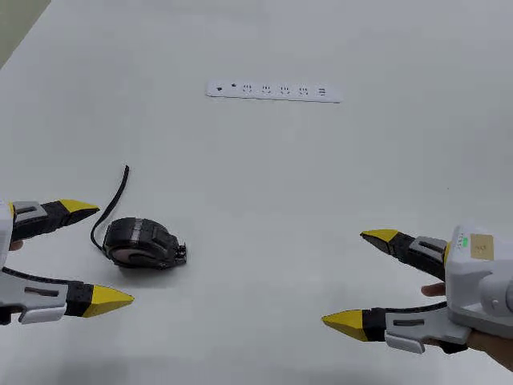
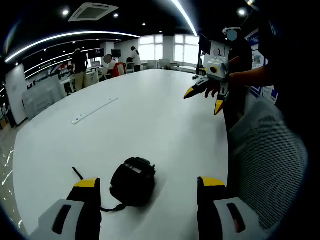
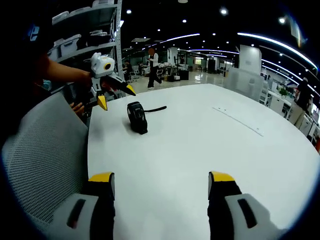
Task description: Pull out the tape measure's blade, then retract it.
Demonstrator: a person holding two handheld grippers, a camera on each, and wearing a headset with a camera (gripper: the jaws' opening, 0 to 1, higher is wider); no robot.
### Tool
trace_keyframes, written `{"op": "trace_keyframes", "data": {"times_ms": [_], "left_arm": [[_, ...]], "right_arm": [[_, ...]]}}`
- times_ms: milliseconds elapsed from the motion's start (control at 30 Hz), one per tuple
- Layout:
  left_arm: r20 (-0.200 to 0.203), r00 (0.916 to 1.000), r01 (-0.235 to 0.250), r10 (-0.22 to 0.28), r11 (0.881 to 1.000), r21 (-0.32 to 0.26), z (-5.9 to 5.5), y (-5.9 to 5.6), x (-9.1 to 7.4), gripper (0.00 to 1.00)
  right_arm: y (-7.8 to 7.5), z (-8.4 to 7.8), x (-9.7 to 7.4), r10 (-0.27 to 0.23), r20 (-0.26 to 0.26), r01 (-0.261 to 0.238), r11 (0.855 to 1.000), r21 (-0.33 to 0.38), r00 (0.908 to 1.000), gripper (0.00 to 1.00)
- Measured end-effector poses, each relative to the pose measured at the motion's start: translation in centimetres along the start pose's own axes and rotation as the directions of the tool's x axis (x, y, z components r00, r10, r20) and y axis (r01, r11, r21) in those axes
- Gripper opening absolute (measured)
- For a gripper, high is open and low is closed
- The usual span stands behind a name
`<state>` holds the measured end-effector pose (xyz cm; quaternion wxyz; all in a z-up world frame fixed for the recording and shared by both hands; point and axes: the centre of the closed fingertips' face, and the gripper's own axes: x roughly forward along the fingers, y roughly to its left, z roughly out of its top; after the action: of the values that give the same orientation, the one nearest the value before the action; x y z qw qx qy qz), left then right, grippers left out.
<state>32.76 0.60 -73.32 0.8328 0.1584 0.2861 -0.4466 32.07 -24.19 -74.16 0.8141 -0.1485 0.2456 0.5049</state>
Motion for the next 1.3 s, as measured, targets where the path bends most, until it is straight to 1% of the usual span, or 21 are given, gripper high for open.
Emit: {"op": "trace_keyframes", "data": {"times_ms": [67, 233, 333, 500, 600, 767, 800, 867, 900, 933, 1067, 1100, 1133, 1200, 1300], "left_arm": [[-0.012, 0.9999, 0.010, -0.010, 1.000, 0.015, 0.0, 0.2, 0.2, 0.74], [-0.070, 0.9967, 0.046, -0.042, 0.997, 0.064, -0.5, 0.7, 0.8, 0.69], [-0.085, 0.9949, 0.062, -0.055, 0.995, 0.078, -0.5, 1.0, 1.1, 0.67], [-0.141, 0.9865, 0.100, -0.084, 0.989, 0.113, -1.1, 1.3, 1.6, 0.62], [-0.155, 0.9834, 0.115, -0.095, 0.985, 0.130, -1.1, 1.6, 2.1, 0.60], [-0.195, 0.9746, 0.142, -0.111, 0.978, 0.155, -1.4, 2.0, 2.8, 0.56], [-0.212, 0.9696, 0.158, -0.122, 0.974, 0.163, -1.6, 2.0, 2.9, 0.55], [-0.229, 0.9643, 0.175, -0.132, 0.968, 0.180, -1.9, 2.0, 3.1, 0.52], [-0.247, 0.9592, 0.187, -0.138, 0.964, 0.187, -2.2, 2.0, 3.2, 0.51], [-0.253, 0.9568, 0.193, -0.143, 0.964, 0.185, -2.3, 2.0, 3.3, 0.50], [-0.299, 0.9414, 0.219, -0.157, 0.957, 0.189, -3.0, 2.3, 3.7, 0.45], [-0.322, 0.9343, 0.224, -0.154, 0.955, 0.194, -3.4, 2.4, 3.7, 0.45], [-0.333, 0.9306, 0.227, -0.153, 0.954, 0.195, -3.6, 2.6, 3.9, 0.43], [-0.343, 0.9265, 0.231, -0.155, 0.954, 0.192, -3.9, 2.7, 4.0, 0.42], [-0.363, 0.9174, 0.245, -0.162, 0.950, 0.195, -4.3, 2.6, 4.2, 0.38]], "right_arm": [[0.0, 0.1, 0.3, 0.010, -0.007, -0.010, 1.000, -0.013, 0.9999, 0.75], [-0.3, 0.6, 1.5, 0.031, -0.007, -0.032, 0.998, -0.057, 0.9995, 0.71], [-0.2, 0.8, 2.2, 0.049, -0.010, -0.050, 0.996, -0.079, 0.9987, 0.69], [0.0, 1.4, 3.4, 0.080, -0.011, -0.081, 0.990, -0.116, 0.9967, 0.65], [0.1, 1.7, 4.3, 0.101, -0.012, -0.102, 0.986, -0.129, 0.9948, 0.62], [0.6, 2.1, 5.8, 0.144, -0.021, -0.145, 0.976, -0.160, 0.9894, 0.57], [0.7, 2.2, 6.3, 0.154, -0.025, -0.156, 0.974, -0.165, 0.9878, 0.56], [0.9, 2.3, 6.7, 0.167, -0.030, -0.170, 0.969, -0.180, 0.9855, 0.55], [1.0, 2.4, 7.0, 0.174, -0.032, -0.177, 0.967, -0.184, 0.9842, 0.54], [1.0, 2.4, 7.3, 0.179, -0.032, -0.182, 0.965, -0.189, 0.9833, 0.53], [1.2, 2.6, 8.3, 0.202, -0.040, -0.205, 0.956, -0.208, 0.9787, 0.50], [1.3, 2.7, 8.6, 0.209, -0.041, -0.212, 0.953, -0.215, 0.9772, 0.50], [1.4, 2.7, 9.0, 0.214, -0.043, -0.219, 0.951, -0.220, 0.9758, 0.49], [1.6, 2.8, 9.5, 0.224, -0.046, -0.229, 0.947, -0.227, 0.9734, 0.47], [1.8, 3.1, 10.4, 0.240, -0.046, -0.244, 0.940, -0.239, 0.9697, 0.45]]}}
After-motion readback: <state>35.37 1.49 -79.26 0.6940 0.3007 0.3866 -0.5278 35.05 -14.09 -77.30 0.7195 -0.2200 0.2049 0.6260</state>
